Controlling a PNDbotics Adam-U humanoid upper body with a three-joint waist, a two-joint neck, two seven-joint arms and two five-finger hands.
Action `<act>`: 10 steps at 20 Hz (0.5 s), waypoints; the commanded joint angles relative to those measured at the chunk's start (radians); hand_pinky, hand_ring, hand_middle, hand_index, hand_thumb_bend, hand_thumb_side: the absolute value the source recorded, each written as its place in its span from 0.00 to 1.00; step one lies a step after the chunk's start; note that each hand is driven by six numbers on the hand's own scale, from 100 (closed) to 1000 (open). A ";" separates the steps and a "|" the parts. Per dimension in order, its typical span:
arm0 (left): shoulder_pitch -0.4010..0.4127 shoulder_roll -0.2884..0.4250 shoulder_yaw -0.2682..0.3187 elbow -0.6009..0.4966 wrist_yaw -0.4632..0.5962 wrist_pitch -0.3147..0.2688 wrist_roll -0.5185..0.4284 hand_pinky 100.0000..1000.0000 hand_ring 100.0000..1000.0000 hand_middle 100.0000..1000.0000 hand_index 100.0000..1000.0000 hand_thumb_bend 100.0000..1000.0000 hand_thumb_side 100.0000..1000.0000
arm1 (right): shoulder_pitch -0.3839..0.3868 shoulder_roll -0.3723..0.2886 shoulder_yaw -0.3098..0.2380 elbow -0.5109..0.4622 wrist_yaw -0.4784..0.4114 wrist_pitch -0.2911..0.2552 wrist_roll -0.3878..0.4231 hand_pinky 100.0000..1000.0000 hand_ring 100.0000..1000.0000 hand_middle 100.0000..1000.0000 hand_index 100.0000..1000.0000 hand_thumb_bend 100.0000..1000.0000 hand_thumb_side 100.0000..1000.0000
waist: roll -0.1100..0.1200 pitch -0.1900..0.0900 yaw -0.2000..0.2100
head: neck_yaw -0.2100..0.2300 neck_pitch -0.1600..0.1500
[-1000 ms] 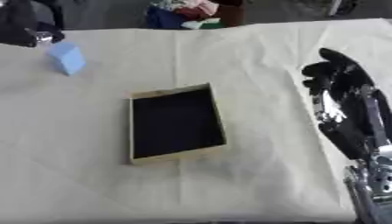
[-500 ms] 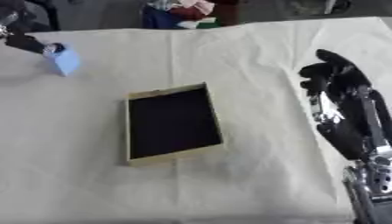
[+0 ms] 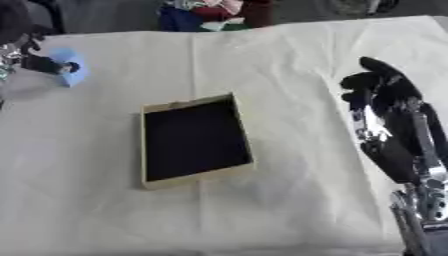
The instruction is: Pick up objects on the table and place them in the box.
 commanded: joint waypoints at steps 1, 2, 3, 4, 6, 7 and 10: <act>-0.024 0.021 0.009 -0.003 0.011 0.006 0.027 0.75 0.73 0.75 0.92 0.55 0.39 | -0.011 -0.014 -0.004 -0.020 0.000 -0.001 0.004 0.67 0.72 0.62 0.86 0.00 0.48 | 0.002 -0.012 0.000 | -0.001 0.005; -0.022 0.021 0.008 0.000 0.014 0.007 0.028 0.75 0.73 0.75 0.92 0.54 0.39 | -0.011 -0.013 -0.004 -0.020 0.001 -0.001 0.004 0.67 0.72 0.62 0.86 0.00 0.48 | 0.002 -0.012 0.000 | -0.002 0.005; -0.019 0.021 0.007 0.003 0.015 0.008 0.028 0.75 0.73 0.75 0.92 0.54 0.39 | -0.011 -0.013 -0.004 -0.020 0.001 -0.001 0.004 0.67 0.72 0.62 0.86 0.00 0.48 | 0.002 -0.012 0.000 | -0.002 0.005; -0.017 0.021 0.007 0.006 0.018 0.009 0.028 0.75 0.73 0.74 0.91 0.54 0.39 | -0.011 -0.013 -0.004 -0.019 0.001 -0.001 0.004 0.67 0.72 0.62 0.86 0.00 0.48 | 0.002 -0.012 -0.001 | -0.002 0.005; -0.012 0.020 0.005 0.011 0.020 0.009 0.023 0.75 0.72 0.74 0.91 0.53 0.39 | -0.011 -0.012 -0.005 -0.019 0.001 -0.001 0.003 0.67 0.72 0.62 0.86 0.00 0.48 | 0.002 -0.011 -0.002 | -0.003 0.005; -0.010 0.020 0.005 0.012 0.021 0.008 0.019 0.75 0.72 0.74 0.91 0.53 0.39 | -0.011 -0.012 -0.005 -0.019 0.002 -0.001 0.003 0.67 0.72 0.62 0.86 0.00 0.48 | 0.002 -0.011 -0.002 | -0.003 0.005; -0.004 0.018 0.005 0.019 0.020 0.009 0.010 0.75 0.72 0.73 0.90 0.52 0.39 | -0.011 -0.011 -0.006 -0.018 0.002 -0.001 0.003 0.67 0.72 0.62 0.86 0.00 0.48 | 0.002 -0.010 -0.003 | -0.003 0.005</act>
